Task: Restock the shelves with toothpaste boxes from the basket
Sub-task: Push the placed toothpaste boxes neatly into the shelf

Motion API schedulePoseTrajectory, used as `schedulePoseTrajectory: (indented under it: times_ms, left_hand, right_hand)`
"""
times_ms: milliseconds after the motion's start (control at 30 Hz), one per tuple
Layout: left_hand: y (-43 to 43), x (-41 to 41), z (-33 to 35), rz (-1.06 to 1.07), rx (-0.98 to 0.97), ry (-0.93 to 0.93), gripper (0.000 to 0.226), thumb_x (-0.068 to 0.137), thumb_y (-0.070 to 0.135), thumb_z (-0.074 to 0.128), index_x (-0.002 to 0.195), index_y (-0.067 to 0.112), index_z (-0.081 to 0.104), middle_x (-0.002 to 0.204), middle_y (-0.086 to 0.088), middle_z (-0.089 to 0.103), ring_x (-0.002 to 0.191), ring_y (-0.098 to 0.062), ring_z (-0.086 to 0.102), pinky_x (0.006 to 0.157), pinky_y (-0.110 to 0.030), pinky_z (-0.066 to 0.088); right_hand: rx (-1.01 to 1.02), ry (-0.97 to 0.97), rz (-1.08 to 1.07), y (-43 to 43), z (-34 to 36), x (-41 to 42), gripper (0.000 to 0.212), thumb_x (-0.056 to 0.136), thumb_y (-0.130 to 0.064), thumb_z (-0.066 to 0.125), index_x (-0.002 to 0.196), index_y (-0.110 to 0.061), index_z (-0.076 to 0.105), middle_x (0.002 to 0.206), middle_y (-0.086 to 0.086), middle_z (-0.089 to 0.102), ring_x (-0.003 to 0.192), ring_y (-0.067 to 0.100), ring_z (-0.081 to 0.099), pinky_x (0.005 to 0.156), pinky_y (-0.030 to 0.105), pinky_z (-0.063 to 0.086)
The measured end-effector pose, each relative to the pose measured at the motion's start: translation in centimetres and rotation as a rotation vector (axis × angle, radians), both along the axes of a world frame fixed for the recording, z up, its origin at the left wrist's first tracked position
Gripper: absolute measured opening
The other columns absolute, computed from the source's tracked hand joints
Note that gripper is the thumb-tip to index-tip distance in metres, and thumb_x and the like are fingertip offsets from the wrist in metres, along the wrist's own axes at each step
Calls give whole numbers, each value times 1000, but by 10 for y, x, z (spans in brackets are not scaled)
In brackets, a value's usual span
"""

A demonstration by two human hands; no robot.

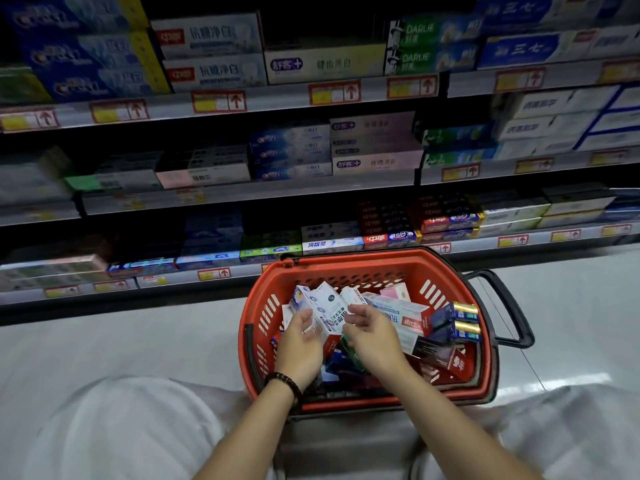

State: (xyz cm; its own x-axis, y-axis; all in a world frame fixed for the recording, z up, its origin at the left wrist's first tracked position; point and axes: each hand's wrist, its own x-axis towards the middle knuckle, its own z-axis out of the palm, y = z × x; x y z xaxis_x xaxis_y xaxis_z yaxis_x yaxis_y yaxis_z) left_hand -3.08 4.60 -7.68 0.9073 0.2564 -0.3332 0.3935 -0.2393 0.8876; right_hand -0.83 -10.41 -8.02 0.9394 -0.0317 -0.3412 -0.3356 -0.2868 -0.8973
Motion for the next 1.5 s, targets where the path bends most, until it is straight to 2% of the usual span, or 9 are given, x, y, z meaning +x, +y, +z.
schedulePoseTrajectory:
  times_ms: [100,200,333,467,733,867,1067,1300,1500]
  left_hand:
    - [4,-2,-9,-10,28,14,50,102,-3,47,148,16,50,152,-2,54,139,-16,50,112,-30,45]
    - [9,-3,-16,-18,-23,27,54,100,-6,53,148,18,49,151,2,52,134,-14,54,92,-16,55]
    - [10,-7,-21,-41,-132,61,61,97,-10,58,150,18,46,154,-7,51,139,-21,52,108,-35,53]
    - [7,-8,-24,-63,-160,76,64,95,-15,53,150,19,46,156,-11,49,145,-21,46,115,-38,46]
    - [11,-11,-23,-120,-159,55,82,79,-19,68,147,22,50,152,-5,52,143,-18,49,101,-23,53]
    - [13,-10,-24,-81,-201,63,94,64,-7,82,146,24,51,149,-4,57,132,-20,60,100,-40,59]
    - [9,-14,-16,88,-162,10,61,82,7,85,133,22,54,109,4,78,93,-6,76,76,-25,62]
    - [8,-14,-8,195,-145,63,56,90,34,80,136,21,50,103,-2,78,72,-12,77,74,-43,66]
    - [6,-12,-3,303,-302,118,44,93,16,76,132,16,56,105,-3,75,88,-18,76,76,-42,66]
  right_hand:
    - [-4,47,14,1,-5,-2,33,92,-12,72,123,-25,66,111,-6,72,99,12,71,96,40,60]
    - [9,78,25,0,-11,-2,36,92,-10,74,125,-22,66,114,-3,72,101,11,71,99,37,59]
    - [37,105,19,0,-15,1,35,90,-14,76,120,-27,66,115,-3,72,103,16,73,100,44,59]
    - [63,135,48,3,-16,0,37,89,-21,79,122,-31,65,117,-5,71,103,16,73,98,46,61]
    - [118,159,36,13,-21,-2,56,64,-26,83,117,-31,66,112,2,73,97,22,77,92,48,63]
    - [206,163,37,15,-21,-1,41,79,-9,83,115,-23,69,108,0,78,95,17,78,94,45,63]
    - [233,82,84,17,-13,-8,20,92,-10,77,109,-20,74,98,-2,82,92,10,77,91,34,62]
    - [156,-17,137,16,3,-13,11,98,-28,73,108,-26,77,94,-9,81,91,6,76,87,28,59]
    - [135,-64,151,16,3,-16,14,98,-17,72,108,-25,75,95,-9,81,93,5,76,84,24,59]
